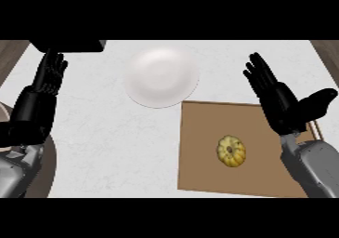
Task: Pick the squash from the tray and place it in the plate
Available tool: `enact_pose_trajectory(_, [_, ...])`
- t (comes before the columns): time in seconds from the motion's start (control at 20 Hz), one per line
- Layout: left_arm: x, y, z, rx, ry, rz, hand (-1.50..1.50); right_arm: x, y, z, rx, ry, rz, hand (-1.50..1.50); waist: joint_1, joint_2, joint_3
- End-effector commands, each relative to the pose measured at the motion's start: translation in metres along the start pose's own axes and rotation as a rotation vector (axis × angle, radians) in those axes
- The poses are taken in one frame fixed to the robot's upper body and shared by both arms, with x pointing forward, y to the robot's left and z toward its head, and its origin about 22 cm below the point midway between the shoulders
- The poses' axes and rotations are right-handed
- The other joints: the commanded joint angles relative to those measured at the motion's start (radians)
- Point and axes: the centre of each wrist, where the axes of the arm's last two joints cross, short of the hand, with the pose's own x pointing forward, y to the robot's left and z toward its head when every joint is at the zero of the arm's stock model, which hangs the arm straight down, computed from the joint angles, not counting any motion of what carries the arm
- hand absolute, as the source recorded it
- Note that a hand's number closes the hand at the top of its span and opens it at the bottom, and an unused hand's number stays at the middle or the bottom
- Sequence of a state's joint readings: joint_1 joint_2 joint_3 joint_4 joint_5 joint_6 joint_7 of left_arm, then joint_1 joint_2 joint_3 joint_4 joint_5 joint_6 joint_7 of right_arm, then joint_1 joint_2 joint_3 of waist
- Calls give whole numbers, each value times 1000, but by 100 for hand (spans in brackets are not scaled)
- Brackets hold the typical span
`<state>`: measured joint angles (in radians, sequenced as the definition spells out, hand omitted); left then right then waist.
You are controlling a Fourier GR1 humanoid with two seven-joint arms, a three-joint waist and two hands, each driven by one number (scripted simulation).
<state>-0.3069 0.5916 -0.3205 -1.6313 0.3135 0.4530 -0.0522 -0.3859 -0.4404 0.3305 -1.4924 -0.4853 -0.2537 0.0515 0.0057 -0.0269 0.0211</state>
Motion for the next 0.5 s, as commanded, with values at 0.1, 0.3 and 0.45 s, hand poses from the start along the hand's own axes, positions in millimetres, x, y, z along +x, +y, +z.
enact_pose_trajectory(0.1, [-36,23,33,-1,134,-164,0,23,31,0,-112,-126,-37,-150,4,18,-23])
enact_pose_trajectory(0.3, [-53,28,46,-6,291,-198,0,9,-28,4,-311,-157,443,-150,-17,15,-45])
enact_pose_trajectory(0.45, [-64,35,57,-3,365,-222,0,15,6,6,-477,-392,368,-150,-28,7,-30])
